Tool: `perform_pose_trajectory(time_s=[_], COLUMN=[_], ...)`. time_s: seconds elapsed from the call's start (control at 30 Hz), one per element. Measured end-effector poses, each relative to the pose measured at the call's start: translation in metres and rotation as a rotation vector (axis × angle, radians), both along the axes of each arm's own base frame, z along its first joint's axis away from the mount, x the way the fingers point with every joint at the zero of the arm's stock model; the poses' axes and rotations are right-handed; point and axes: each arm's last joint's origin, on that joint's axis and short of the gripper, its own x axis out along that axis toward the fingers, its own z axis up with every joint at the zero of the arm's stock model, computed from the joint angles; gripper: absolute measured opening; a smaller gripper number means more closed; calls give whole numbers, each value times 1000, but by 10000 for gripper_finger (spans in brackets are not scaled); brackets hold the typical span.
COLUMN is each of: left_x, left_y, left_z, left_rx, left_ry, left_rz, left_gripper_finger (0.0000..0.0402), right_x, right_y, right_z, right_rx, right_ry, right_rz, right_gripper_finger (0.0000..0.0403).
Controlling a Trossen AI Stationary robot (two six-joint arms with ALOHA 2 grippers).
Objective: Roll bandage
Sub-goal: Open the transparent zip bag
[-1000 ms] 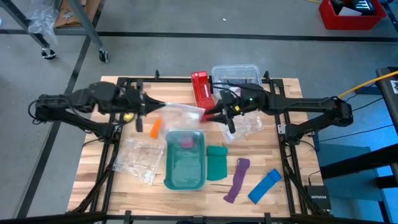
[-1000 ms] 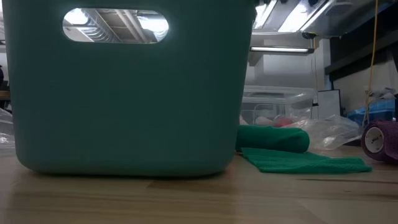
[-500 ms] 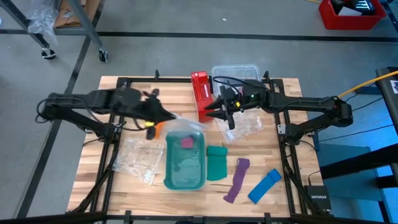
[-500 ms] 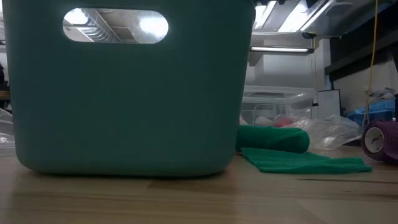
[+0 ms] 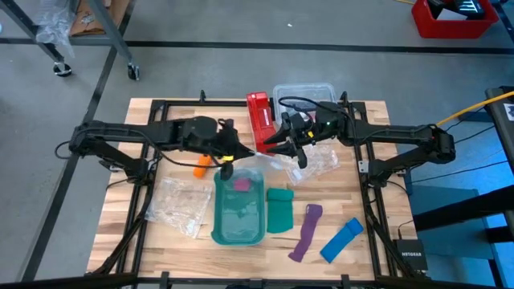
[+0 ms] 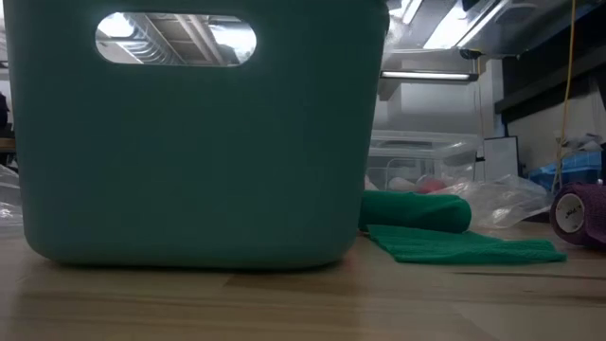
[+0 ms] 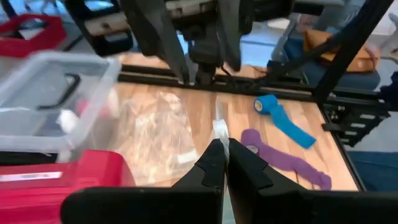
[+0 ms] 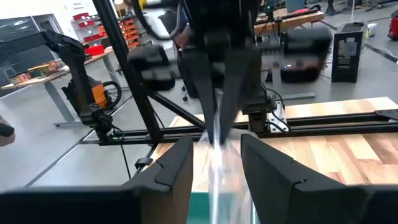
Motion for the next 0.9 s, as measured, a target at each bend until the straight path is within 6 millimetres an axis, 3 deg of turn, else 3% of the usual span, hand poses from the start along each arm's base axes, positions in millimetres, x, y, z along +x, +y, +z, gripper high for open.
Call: perform_pose_trajectory(time_s=[0.3, 0.47, 0.77, 0.9], left_x=[18, 30, 30, 30], left_y=[-1, 0, 1, 2], left_z=[-17, -15, -16, -16], left_rx=[-35, -32, -17, -15], left_ry=[43, -38, -32, -31], left_rz=[12, 10, 8, 17], left_gripper_finger=[0, 0, 0, 0], right_x=[-1, 2, 2, 4], right_y=[0, -1, -1, 9], right_z=[-10, -14, -16, -16], right_rx=[15, 16, 18, 15], right_ry=[103, 120, 136, 134], right_rz=[-8, -25, -25, 11], right_gripper_finger=[138, 138, 138, 138])
